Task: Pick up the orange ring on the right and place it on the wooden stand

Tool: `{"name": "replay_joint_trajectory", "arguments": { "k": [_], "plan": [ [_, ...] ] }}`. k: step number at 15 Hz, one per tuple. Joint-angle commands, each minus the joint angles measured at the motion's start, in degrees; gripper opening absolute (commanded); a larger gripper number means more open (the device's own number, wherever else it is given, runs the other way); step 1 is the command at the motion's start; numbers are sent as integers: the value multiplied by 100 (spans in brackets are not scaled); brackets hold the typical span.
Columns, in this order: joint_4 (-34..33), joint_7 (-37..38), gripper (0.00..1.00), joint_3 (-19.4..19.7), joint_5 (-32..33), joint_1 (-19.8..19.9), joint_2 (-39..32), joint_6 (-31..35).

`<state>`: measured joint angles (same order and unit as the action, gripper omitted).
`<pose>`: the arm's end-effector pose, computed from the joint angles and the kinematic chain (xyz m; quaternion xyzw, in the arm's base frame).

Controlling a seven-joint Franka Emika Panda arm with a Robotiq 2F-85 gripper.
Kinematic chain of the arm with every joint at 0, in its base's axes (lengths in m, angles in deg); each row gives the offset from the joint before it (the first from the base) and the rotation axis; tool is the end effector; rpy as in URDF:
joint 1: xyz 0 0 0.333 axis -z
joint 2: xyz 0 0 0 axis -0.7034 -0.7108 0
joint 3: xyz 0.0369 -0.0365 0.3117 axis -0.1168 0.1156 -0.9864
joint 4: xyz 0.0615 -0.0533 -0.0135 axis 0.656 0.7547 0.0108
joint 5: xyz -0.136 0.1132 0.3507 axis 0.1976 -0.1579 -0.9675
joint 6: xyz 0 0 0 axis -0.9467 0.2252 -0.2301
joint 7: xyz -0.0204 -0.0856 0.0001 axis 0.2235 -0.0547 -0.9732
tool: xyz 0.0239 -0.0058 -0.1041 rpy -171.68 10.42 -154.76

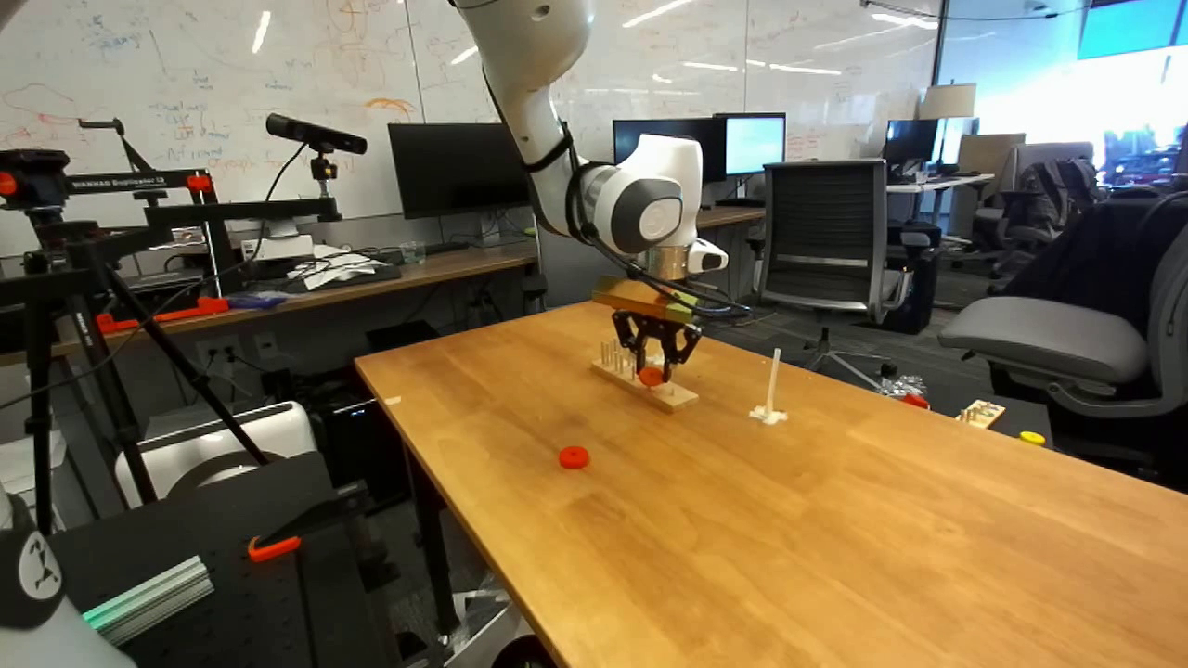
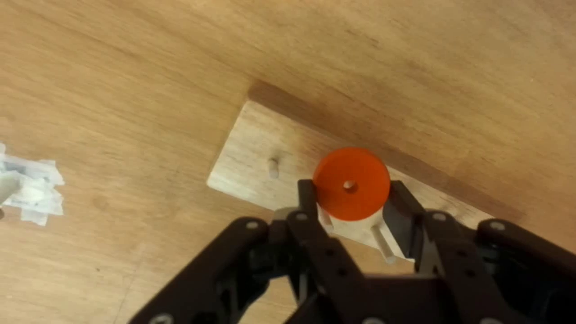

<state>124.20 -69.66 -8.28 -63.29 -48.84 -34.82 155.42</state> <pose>0.6466 0.1749 0.1478 -0.9628 -0.2554 -0.0511 0.0721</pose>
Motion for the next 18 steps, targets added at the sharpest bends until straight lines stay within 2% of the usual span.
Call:
{"name": "replay_joint_trajectory", "arguments": {
  "k": [1,5,10,13,18],
  "plan": [
    [-375,500,18,386,322,-381,-135,-273],
    [-606,835,18,648,572,-630,-241,-422],
    [-679,915,18,673,623,-682,-241,-494],
    [-462,698,18,530,552,-546,-95,-489],
    [223,-115,18,110,451,-150,288,-398]
  ]
}}
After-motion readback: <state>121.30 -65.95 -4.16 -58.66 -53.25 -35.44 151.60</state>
